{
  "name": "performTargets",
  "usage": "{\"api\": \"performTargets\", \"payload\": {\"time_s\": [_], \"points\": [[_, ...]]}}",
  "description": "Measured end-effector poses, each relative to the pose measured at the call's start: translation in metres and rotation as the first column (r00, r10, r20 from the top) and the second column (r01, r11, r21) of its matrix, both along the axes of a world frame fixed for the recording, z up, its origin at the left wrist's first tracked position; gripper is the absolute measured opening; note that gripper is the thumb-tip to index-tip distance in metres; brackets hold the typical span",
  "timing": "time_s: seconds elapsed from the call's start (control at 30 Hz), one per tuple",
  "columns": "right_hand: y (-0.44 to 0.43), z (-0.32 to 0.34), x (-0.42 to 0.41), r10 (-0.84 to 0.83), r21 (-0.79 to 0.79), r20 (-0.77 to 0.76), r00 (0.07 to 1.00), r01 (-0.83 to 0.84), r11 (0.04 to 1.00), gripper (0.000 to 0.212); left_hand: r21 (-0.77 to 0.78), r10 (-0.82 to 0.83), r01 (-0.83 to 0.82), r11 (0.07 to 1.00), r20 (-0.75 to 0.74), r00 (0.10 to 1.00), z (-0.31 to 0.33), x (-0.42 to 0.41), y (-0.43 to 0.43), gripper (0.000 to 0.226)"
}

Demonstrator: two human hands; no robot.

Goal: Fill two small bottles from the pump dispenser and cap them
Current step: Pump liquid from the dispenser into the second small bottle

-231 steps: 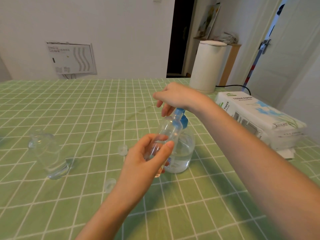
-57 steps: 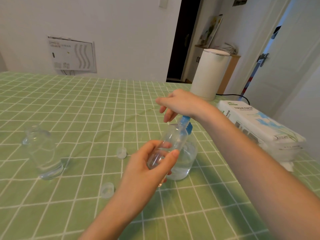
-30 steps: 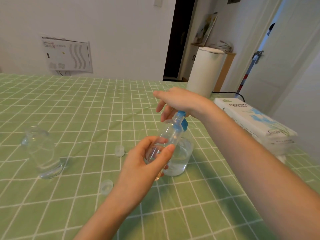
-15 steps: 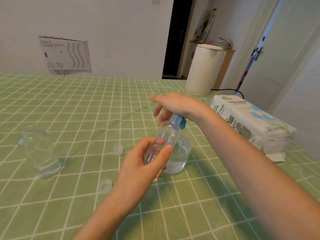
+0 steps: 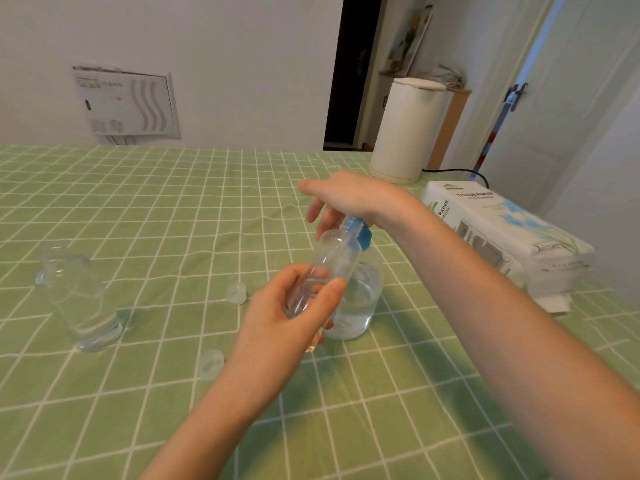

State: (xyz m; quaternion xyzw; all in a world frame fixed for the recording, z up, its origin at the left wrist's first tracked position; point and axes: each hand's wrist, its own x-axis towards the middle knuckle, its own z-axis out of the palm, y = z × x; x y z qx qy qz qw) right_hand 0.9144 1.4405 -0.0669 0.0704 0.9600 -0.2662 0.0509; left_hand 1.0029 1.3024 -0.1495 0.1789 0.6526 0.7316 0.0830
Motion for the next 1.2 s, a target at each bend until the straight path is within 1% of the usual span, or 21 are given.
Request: {"api": "performTargets", "payload": {"time_s": [0.1,0.33,0.5,0.63,1.0,1.1,1.2], "points": [[-0.001,-0.004,0.001,0.000,-0.009,0.016,1.000,0.000,1.000,0.050,-0.010,0.004,-0.004,1.000,0.011,1.000,-0.002,0.001,0.000,0.040],[0.001,-0.001,0.000,0.026,0.008,-0.007,1.000,-0.026,1.000,0.045,-0.029,0.000,0.000,1.000,-0.008,1.000,-0.002,0.000,-0.002,0.038],[0.001,0.009,-0.003,0.038,0.017,-0.040,0.999,-0.037,0.999,0.045,-0.003,-0.003,0.003,1.000,-0.011,1.000,0.002,-0.001,0.000,0.038],[0.001,0.006,-0.002,0.023,-0.026,-0.024,0.999,-0.024,0.999,0.046,-0.013,-0.007,0.007,1.000,-0.016,1.000,0.001,-0.001,-0.001,0.037],[0.000,-0.007,-0.001,0.006,-0.031,0.000,1.000,-0.006,0.999,0.043,-0.032,-0.002,0.002,0.999,-0.015,1.000,-0.005,-0.001,-0.001,0.036],[0.000,-0.005,-0.002,0.020,-0.002,-0.016,1.000,-0.020,1.000,0.042,-0.031,-0.007,0.006,0.999,-0.019,1.000,-0.005,-0.001,-0.002,0.036],[0.000,0.001,-0.001,0.028,-0.023,-0.044,0.999,-0.029,0.999,0.041,-0.031,-0.014,0.013,0.999,-0.027,1.000,-0.002,-0.001,-0.001,0.034]]}}
